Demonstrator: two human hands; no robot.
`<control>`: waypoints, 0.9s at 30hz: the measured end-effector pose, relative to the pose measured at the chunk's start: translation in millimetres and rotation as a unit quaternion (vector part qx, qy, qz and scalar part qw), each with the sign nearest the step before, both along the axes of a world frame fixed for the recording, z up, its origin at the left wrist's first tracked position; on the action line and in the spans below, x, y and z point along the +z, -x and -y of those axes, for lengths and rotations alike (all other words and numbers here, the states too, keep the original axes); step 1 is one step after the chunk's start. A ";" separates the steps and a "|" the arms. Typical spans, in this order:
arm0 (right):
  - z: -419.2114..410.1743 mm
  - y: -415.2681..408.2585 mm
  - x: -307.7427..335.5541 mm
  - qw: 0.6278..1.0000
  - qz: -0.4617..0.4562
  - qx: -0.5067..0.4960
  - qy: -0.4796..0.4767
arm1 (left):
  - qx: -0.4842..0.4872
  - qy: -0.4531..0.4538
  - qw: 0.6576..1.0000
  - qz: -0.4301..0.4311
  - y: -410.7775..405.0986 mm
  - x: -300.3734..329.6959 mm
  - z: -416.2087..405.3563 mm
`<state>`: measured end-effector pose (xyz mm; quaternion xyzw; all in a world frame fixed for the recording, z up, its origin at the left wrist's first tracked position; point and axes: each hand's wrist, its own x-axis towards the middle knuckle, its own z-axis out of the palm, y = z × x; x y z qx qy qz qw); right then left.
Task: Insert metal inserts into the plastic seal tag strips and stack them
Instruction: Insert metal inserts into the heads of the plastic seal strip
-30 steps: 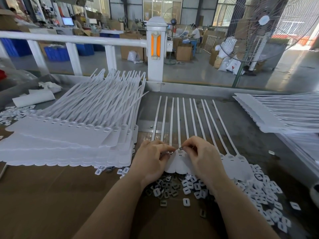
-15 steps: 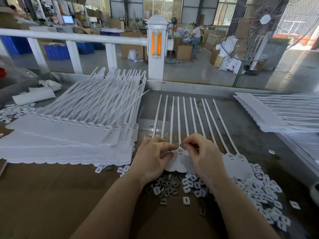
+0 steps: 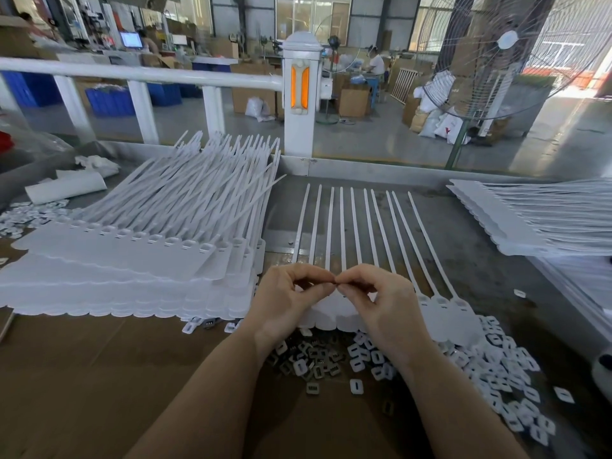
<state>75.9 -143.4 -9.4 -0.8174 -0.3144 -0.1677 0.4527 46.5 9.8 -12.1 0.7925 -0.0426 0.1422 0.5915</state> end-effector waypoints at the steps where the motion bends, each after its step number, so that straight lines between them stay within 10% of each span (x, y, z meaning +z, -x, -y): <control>1: -0.1 0.1 0.1 1.000 -0.016 0.000 -0.011 | 0.002 0.000 1.000 0.001 0.0 -0.1 0.0; 13: 0.9 0.4 5.8 0.983 -0.142 -0.013 -0.119 | 0.011 -0.037 0.999 -0.007 -2.1 -3.0 1.4; 20: 6.7 -9.0 3.4 0.980 -0.158 -0.085 -0.082 | 0.046 -0.256 0.965 -0.036 -4.2 -8.8 3.3; 27: 5.4 -14.4 1.4 0.976 -0.191 -0.104 -0.013 | 0.055 -0.256 0.965 -0.031 -6.1 -11.2 2.6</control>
